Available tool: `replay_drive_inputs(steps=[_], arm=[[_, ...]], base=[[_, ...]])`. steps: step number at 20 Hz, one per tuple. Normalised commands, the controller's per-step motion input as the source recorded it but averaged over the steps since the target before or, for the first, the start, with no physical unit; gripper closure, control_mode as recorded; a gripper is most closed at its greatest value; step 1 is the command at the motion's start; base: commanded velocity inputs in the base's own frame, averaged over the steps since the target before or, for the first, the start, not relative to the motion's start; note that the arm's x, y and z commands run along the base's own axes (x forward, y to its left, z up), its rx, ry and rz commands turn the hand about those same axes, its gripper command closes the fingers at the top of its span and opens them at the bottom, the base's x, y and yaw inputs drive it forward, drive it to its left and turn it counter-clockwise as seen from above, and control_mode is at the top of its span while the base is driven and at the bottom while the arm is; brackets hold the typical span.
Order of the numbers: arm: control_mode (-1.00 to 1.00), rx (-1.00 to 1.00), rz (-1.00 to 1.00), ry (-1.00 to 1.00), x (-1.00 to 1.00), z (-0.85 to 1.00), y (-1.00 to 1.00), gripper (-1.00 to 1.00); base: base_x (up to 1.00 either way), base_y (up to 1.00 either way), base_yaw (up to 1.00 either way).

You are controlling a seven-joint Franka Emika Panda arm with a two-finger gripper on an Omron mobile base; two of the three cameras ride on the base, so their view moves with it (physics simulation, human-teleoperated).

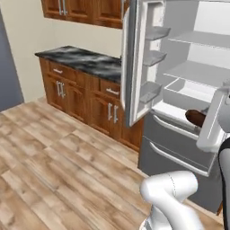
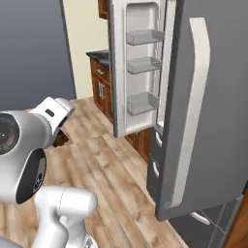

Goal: Place the liquor and beer on the top shelf of the fridge to keep them out of children's reach, and place the sweet potato on lower shelves for easy access.

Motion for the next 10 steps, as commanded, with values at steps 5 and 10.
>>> replay_drive_inputs(steps=[5, 10], arm=[[1.00, 0.00, 0.00, 0.00, 0.00, 0.00, 0.00, 1.00], [1.00, 0.00, 0.00, 0.00, 0.00, 0.00, 0.00, 1.00]], base=[[0.34, 0.62, -0.60], [0.26, 0.77, -0.54]])
